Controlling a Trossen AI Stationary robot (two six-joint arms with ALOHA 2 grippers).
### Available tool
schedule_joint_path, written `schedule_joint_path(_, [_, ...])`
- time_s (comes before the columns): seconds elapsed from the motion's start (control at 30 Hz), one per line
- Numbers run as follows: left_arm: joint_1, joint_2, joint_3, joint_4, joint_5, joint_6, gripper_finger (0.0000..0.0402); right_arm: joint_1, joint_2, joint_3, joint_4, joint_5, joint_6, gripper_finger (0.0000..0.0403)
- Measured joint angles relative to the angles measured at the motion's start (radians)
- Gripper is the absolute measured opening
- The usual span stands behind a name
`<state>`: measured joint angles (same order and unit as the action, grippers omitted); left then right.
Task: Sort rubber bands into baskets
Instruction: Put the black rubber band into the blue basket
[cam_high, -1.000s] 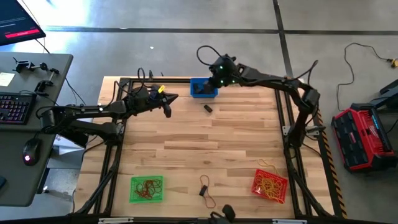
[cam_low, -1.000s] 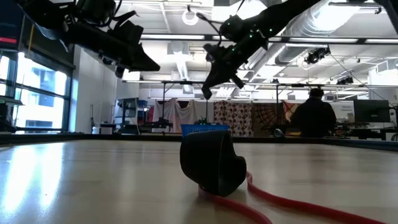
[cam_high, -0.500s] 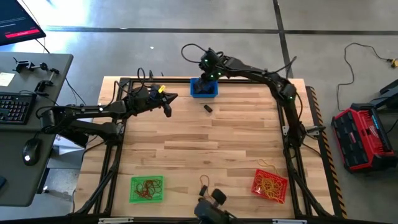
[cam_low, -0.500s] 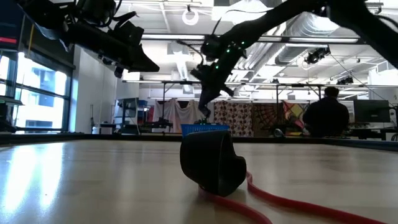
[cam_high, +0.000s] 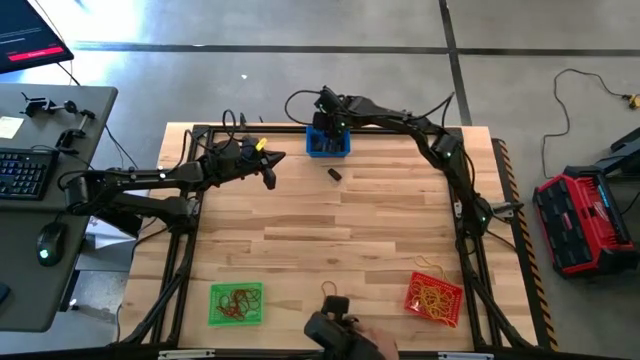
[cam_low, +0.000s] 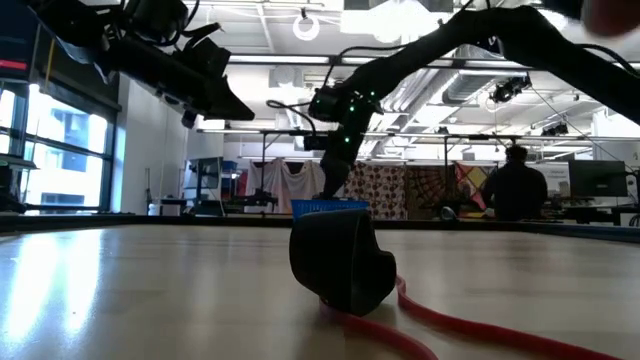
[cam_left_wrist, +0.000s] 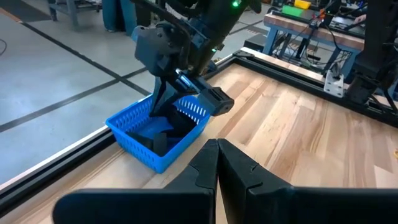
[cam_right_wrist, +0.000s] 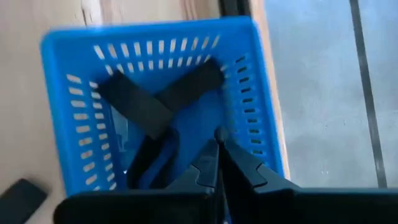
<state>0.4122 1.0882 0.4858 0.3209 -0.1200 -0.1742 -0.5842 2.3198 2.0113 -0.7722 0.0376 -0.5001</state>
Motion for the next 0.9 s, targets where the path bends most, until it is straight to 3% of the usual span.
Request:
schedule_joint_path(0.4, [0.000, 0.000, 0.000, -0.010, 0.000, -0.008, 0.0000, 0.000, 0.040, 0.000, 0.013, -0.040, 0.003, 0.0004])
schedule_joint_path(0.77, [0.000, 0.000, 0.000, -0.010, 0.000, -0.007, 0.0000, 0.000, 0.031, 0.010, 0.003, -0.049, 0.075, 0.0111])
schedule_joint_path(0.9, [0.000, 0.000, 0.000, -0.010, 0.000, -0.007, 0.0000, 0.000, 0.030, 0.044, -0.014, -0.049, 0.081, 0.0129])
